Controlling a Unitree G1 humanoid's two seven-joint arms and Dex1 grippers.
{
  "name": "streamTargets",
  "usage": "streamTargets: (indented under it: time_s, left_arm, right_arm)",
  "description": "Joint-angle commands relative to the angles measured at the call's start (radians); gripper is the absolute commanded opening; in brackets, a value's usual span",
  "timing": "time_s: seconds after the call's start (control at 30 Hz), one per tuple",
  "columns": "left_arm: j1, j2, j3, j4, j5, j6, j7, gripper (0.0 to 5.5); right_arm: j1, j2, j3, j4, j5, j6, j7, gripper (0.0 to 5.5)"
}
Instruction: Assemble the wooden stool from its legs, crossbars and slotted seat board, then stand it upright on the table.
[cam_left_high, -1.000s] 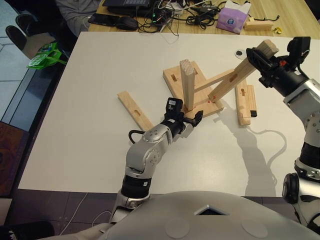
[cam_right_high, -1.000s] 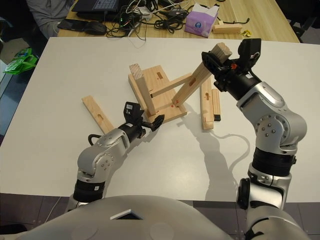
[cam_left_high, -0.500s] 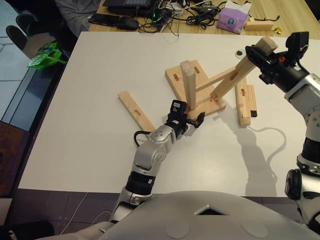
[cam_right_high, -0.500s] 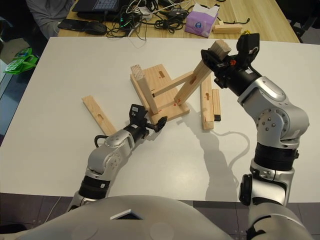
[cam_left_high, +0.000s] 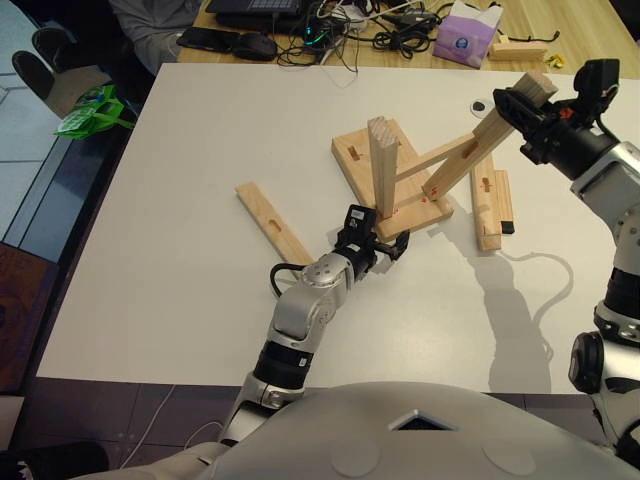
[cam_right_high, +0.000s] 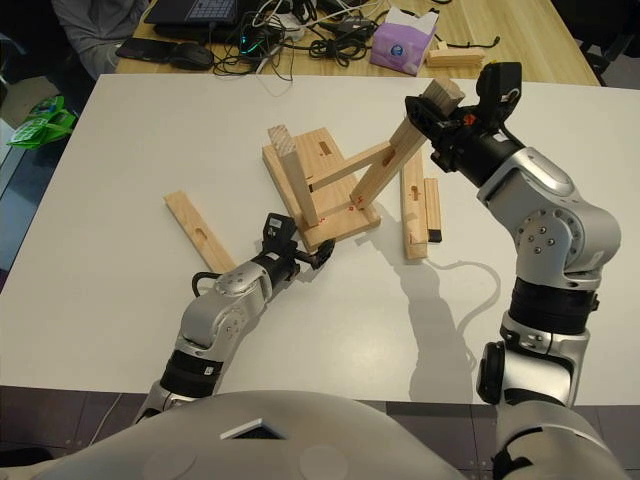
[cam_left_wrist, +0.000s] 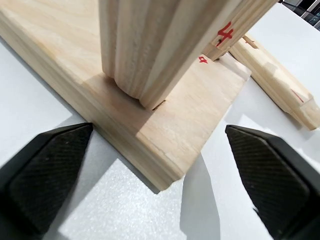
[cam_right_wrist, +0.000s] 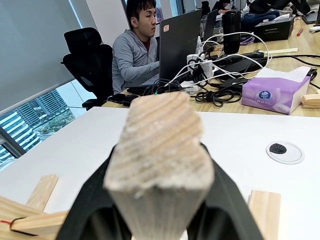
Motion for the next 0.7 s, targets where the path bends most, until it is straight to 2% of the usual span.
streamTargets:
  time_s: [0.03, 0.23, 0.3, 0.5, 0.6, 0.7]
  left_arm:
    - [-0.002, -0.049, 0.000, 0.016, 0.003, 0.010, 0.017, 4.95]
    - [-0.021, -0.109, 0.126, -0.005, -0.103, -0.016, 0.038, 4.95]
    - [-0.031, -0.082, 0.116, 0.026, -0.076, -0.008, 0.068, 4.95]
    - [-0.009, -0.009, -0.025, 0.057, 0.015, 0.009, 0.048, 4.95]
    - [-0.010, 0.004, -0.029, 0.092, 0.039, -0.001, 0.044, 4.95]
    - [0.004, -0.014, 0.016, 0.148, 0.043, -0.020, 0.072, 4.95]
  right_arm:
    - [0.073, 0.010, 0.045, 0.063, -0.041, 0.103, -0.025, 1.00]
    - [0.084, 0.008, 0.060, 0.044, -0.052, 0.084, -0.013, 1.00]
    - [0.087, 0.009, 0.065, 0.035, -0.054, 0.081, -0.013, 1.00]
    - [0.079, 0.013, 0.060, 0.035, -0.052, 0.077, -0.014, 1.00]
    - [0.070, 0.021, 0.050, 0.043, -0.050, 0.080, -0.027, 1.00]
    - [0.063, 0.024, 0.040, 0.050, -0.046, 0.082, -0.033, 1.00]
